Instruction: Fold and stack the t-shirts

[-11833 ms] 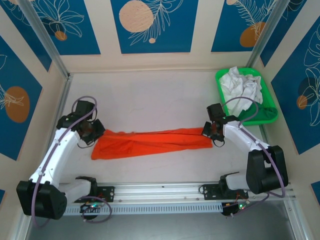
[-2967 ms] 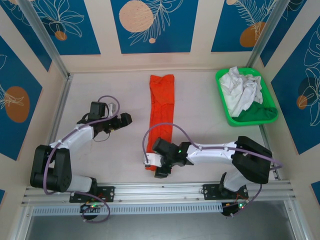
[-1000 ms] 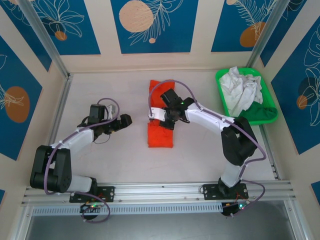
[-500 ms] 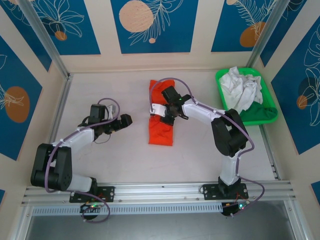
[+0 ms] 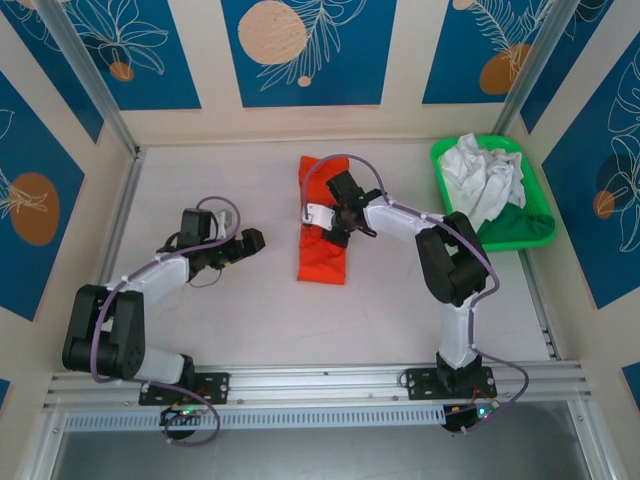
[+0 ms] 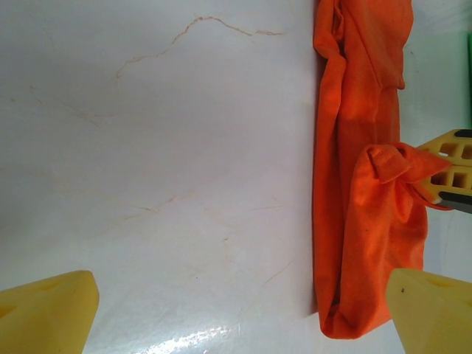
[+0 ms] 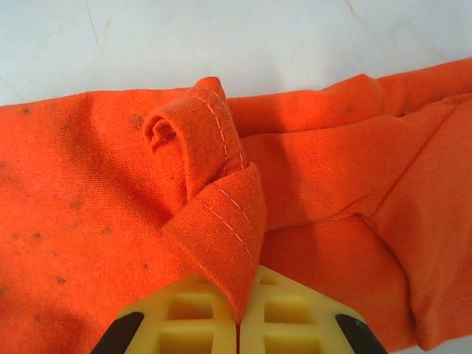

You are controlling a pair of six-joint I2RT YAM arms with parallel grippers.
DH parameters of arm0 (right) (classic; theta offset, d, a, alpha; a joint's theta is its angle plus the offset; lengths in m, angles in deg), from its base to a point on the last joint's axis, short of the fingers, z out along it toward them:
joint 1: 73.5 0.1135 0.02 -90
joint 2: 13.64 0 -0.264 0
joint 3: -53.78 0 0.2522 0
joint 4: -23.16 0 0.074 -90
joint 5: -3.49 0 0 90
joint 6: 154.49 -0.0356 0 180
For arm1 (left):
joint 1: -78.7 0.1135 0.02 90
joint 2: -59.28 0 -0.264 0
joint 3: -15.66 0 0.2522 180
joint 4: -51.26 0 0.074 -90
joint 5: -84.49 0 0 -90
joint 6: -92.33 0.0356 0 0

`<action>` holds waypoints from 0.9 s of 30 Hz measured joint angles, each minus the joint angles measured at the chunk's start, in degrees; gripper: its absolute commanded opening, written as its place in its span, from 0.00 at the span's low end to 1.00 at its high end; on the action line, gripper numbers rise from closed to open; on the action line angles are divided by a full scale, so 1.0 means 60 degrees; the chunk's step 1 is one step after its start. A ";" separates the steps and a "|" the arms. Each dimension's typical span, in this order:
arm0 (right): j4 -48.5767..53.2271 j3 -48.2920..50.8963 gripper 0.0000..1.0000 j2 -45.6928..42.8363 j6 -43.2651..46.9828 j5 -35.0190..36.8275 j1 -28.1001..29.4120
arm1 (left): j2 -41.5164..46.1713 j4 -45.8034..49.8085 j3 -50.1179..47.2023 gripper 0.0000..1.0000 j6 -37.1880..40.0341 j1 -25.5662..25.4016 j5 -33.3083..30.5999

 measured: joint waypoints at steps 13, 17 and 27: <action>-0.1446 0.0346 0.77 -0.0310 -0.0914 0.0758 -0.0076 | 0.0000 -0.0175 0.0000 1.00 -0.0033 -0.0240 0.0000; -0.2554 0.1220 0.76 -0.1402 -0.2058 0.1213 -0.0262 | 0.0000 -0.0681 0.0000 1.00 -0.0153 -0.0841 -0.0055; -0.3912 0.3847 0.64 -0.3610 -0.8000 0.0852 -0.1042 | -0.2371 -0.0335 0.2670 0.72 0.0171 -0.2871 -0.0805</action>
